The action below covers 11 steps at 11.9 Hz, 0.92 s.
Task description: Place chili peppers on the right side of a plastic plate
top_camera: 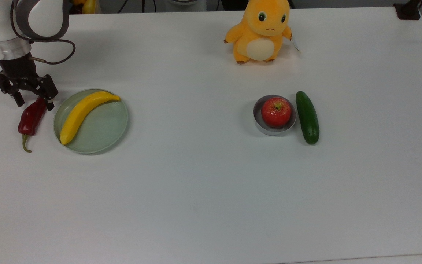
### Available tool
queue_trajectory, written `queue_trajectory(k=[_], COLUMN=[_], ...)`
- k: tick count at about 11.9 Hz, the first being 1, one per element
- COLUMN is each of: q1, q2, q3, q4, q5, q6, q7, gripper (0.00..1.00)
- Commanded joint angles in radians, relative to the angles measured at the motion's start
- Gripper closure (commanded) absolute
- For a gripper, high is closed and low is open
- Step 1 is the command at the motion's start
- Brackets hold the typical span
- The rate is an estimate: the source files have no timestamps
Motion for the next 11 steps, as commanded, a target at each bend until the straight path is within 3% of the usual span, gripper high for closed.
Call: queue_trajectory(k=[1, 6, 8, 11], q1=[0.010, 0.016, 0.024, 0.024], q2=[-0.043, -0.138, -0.209, -0.310], q3=[-0.004, -0.005, -0.013, -0.050], q4=[-0.006, 0.015, 0.015, 0.017], q5=[0.029, 0.019, 0.009, -0.085], q6=[0.022, -0.030, -0.151, -0.356], q7=[-0.014, 0.077, 0.163, 0.311], gripper=[0.00, 0.00, 0.00, 0.00])
